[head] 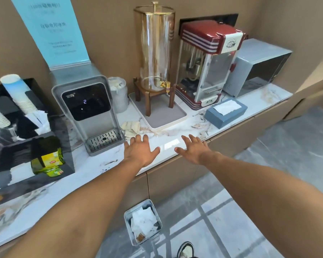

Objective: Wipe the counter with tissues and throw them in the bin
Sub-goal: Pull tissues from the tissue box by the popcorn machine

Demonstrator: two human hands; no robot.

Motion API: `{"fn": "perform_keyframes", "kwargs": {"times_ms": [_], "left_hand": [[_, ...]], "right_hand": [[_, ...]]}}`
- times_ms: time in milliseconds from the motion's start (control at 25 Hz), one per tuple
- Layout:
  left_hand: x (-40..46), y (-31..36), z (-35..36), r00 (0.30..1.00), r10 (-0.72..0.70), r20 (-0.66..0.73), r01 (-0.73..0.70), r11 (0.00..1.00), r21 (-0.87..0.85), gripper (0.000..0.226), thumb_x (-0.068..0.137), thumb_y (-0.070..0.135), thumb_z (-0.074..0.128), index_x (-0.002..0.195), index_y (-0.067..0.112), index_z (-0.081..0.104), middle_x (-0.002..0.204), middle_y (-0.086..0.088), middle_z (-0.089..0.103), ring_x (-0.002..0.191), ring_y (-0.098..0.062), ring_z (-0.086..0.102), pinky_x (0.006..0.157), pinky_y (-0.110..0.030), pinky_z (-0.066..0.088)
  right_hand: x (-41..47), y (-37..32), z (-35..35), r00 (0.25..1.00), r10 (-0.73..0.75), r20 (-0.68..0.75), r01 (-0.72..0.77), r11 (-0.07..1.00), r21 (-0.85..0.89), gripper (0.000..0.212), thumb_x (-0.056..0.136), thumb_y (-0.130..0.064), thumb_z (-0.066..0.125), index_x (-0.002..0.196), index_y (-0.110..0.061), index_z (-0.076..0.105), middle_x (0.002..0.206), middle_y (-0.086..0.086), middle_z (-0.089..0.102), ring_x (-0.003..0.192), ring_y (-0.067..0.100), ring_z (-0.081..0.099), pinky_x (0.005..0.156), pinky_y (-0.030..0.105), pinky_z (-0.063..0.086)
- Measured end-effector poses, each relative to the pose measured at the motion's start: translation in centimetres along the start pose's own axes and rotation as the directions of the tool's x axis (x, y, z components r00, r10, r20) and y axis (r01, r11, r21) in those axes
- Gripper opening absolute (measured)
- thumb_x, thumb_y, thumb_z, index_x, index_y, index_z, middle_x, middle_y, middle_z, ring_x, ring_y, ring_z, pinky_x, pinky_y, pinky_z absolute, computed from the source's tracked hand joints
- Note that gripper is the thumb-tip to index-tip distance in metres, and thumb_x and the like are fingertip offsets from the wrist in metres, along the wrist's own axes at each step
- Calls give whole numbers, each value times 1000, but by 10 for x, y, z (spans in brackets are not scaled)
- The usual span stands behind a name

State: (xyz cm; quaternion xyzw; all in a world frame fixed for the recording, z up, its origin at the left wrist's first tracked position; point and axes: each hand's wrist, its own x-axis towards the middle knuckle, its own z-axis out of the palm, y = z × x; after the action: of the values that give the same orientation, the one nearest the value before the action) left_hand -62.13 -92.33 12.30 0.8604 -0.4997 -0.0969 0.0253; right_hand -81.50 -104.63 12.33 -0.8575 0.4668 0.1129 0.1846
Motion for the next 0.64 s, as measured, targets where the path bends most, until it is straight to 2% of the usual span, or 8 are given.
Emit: {"fn": "perform_keyframes", "kwargs": {"times_ms": [200, 440, 640], "left_hand": [[21, 47, -2, 998, 64, -11, -63, 997, 41, 85, 85, 74, 33, 150, 18, 29, 152, -12, 36, 140, -32, 32, 115, -54, 25], [62, 139, 0, 994, 105, -12, -103, 992, 72, 81, 85, 73, 32, 146, 20, 33, 148, -10, 40, 138, -32, 34, 114, -53, 27], [103, 228, -1, 994, 110, 3, -110, 992, 62, 81, 86, 72, 36, 147, 20, 32, 150, -11, 39, 139, -32, 33, 115, -52, 26]], "right_hand": [[-1, 44, -14, 999, 43, -31, -42, 999, 23, 81, 90, -74, 26, 156, -32, 6, 166, 5, -1, 152, 31, -4, 121, 56, 0], [24, 129, -45, 996, 67, -63, -61, 994, 91, 81, 91, -73, 27, 156, -31, 6, 166, 5, 0, 152, 30, -5, 122, 55, 1], [60, 214, -73, 990, 90, -112, -71, 984, 163, 77, 92, -68, 33, 155, -28, 14, 165, 8, 10, 152, 31, 5, 121, 56, 8]]}}
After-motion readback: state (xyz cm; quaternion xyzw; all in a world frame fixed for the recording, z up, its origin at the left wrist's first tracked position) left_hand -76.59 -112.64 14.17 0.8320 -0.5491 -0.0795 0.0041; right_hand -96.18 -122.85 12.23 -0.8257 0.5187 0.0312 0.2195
